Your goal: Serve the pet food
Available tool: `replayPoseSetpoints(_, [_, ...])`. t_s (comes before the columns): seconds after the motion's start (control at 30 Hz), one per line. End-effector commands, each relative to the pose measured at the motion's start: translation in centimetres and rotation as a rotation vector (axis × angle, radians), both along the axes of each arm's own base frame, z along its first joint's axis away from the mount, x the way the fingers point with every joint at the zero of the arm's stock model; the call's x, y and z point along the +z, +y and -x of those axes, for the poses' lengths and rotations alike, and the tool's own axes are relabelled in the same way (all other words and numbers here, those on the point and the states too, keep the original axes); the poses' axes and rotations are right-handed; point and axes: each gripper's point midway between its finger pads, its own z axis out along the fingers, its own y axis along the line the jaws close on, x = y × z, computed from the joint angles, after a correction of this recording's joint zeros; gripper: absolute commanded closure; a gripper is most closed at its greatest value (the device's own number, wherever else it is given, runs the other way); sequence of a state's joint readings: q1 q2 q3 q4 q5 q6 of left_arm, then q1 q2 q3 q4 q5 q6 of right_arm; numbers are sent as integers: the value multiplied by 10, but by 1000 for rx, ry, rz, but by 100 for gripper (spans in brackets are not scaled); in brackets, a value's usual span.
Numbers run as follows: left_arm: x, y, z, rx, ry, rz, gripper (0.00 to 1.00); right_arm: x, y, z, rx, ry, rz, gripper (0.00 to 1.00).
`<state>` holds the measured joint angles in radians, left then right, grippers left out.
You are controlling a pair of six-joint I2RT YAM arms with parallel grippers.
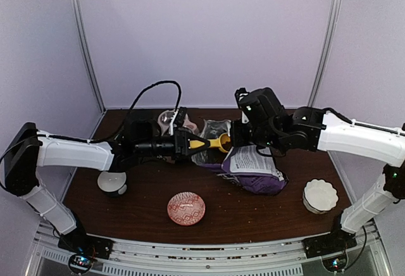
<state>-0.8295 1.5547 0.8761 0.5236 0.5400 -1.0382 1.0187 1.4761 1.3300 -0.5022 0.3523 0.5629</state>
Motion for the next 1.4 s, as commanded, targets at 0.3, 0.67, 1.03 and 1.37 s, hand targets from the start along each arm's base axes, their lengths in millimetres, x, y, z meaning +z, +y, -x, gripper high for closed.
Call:
replayPoseSetpoints(0.3, [88,33,11,-18,-136,253,100,-7,-69,1,-160,-4,2,100])
replayPoseSetpoints(0.67, [86,57,15,-16,-90,298,100,1,-85,-2,-198,-17,-46,100])
replayPoseSetpoints(1.03, [103,69,32,-93,-128,347,100,3,-83,-4,-195,-17,-62,100])
replayPoseSetpoints(1.37, [113,69,40,-141,-127,391,100,2,-84,-5,-198,-15,-57,100])
